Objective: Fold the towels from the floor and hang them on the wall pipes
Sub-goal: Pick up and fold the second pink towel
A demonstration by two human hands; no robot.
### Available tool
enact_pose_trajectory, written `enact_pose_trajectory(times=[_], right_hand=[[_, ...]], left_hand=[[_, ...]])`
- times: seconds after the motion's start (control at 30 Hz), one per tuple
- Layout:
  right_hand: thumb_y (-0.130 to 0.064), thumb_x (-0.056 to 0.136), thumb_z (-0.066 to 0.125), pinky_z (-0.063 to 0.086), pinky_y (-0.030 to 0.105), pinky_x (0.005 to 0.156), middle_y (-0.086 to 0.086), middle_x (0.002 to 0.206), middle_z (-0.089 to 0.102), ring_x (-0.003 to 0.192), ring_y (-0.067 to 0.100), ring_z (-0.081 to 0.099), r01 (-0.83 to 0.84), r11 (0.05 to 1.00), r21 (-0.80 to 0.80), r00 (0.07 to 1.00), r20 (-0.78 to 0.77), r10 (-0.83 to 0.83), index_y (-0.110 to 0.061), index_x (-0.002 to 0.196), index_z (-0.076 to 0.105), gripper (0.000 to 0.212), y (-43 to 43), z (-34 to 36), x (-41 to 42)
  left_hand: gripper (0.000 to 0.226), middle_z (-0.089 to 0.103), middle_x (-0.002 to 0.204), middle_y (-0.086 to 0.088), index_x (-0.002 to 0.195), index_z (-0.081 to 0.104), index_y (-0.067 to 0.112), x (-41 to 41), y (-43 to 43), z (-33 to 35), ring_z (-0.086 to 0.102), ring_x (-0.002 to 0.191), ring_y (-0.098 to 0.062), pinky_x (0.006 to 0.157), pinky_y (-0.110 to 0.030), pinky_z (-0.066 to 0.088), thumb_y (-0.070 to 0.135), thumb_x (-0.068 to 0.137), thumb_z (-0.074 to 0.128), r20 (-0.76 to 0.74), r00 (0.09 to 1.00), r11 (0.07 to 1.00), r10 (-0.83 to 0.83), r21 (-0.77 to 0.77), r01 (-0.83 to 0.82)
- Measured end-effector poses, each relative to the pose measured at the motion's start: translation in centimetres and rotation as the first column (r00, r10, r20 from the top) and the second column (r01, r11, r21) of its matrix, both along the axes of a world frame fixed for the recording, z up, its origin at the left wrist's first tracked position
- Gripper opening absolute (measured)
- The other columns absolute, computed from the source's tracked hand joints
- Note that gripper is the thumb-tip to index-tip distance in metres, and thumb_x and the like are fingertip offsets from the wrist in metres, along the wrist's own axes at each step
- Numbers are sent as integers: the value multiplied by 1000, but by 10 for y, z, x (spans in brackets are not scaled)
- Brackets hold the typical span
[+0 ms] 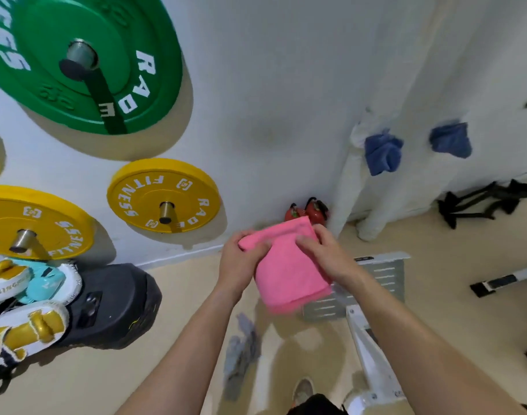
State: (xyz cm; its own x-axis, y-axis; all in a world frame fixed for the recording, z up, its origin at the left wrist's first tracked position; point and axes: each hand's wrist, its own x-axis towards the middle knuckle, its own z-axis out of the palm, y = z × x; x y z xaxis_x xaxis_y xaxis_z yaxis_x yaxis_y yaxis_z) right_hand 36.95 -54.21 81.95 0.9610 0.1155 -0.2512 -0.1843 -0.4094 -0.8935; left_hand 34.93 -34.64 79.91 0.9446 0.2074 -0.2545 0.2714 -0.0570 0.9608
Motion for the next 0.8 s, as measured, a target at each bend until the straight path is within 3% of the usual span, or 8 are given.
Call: enact_pose_trajectory(times=[0.13,0.23,0.33,0.5,0.6,0.7,0.8], right_hand=[[-36,100,53,46,35,79,-6,100,62,91,13,59,210,978,-5,954,220,-204,-23,108,54,15,-76,37,56],[-29,102,48,40,33,69,-9,89,58,81,11,57,312,950,-27,894,345,-284,-19,104,51,11,-123,69,99],[-33,102,46,45,39,76,0,96,62,87,21,59,424,903,-69,830,429,-357,-23,106,51,12,-167,91,139],[-43,102,42,48,43,79,4,93,62,90,29,61,562,821,-96,740,503,-447,-15,110,50,30,-229,138,207],[-45,103,41,40,36,72,1,92,58,83,23,54,639,762,-104,661,580,-476,-13,113,50,35,-265,177,241],[-49,101,41,42,37,73,3,93,61,83,25,56,703,707,-76,568,658,-494,-16,105,51,34,-304,217,271],[-44,102,44,36,34,68,-4,80,56,77,22,54,739,673,-24,486,711,-508,-16,95,48,29,-343,256,297]], left_hand=[[50,75,99,-9,106,70,11,71,-97,30,71,90,-26,77,-41,58,46,71,81,34,999,989,-20,-147,25],[32,75,102,-9,109,70,10,116,-163,49,71,94,-23,78,-38,60,36,90,70,50,992,970,-118,-206,126],[19,74,97,-1,108,69,14,163,-210,79,69,82,-8,62,-21,52,28,97,61,167,977,987,-134,-66,146],[25,71,88,1,98,68,15,268,-266,146,65,81,-19,70,-32,51,39,92,65,358,904,968,-232,179,177],[26,68,86,6,94,64,17,313,-301,191,63,79,-13,66,-27,48,42,93,62,447,830,934,-333,278,225],[32,68,91,5,102,64,16,344,-335,237,64,83,-14,70,-31,48,46,93,60,533,740,901,-410,364,236],[34,65,94,4,106,62,12,365,-369,283,59,83,-17,71,-32,44,44,94,60,617,629,872,-473,430,235]])
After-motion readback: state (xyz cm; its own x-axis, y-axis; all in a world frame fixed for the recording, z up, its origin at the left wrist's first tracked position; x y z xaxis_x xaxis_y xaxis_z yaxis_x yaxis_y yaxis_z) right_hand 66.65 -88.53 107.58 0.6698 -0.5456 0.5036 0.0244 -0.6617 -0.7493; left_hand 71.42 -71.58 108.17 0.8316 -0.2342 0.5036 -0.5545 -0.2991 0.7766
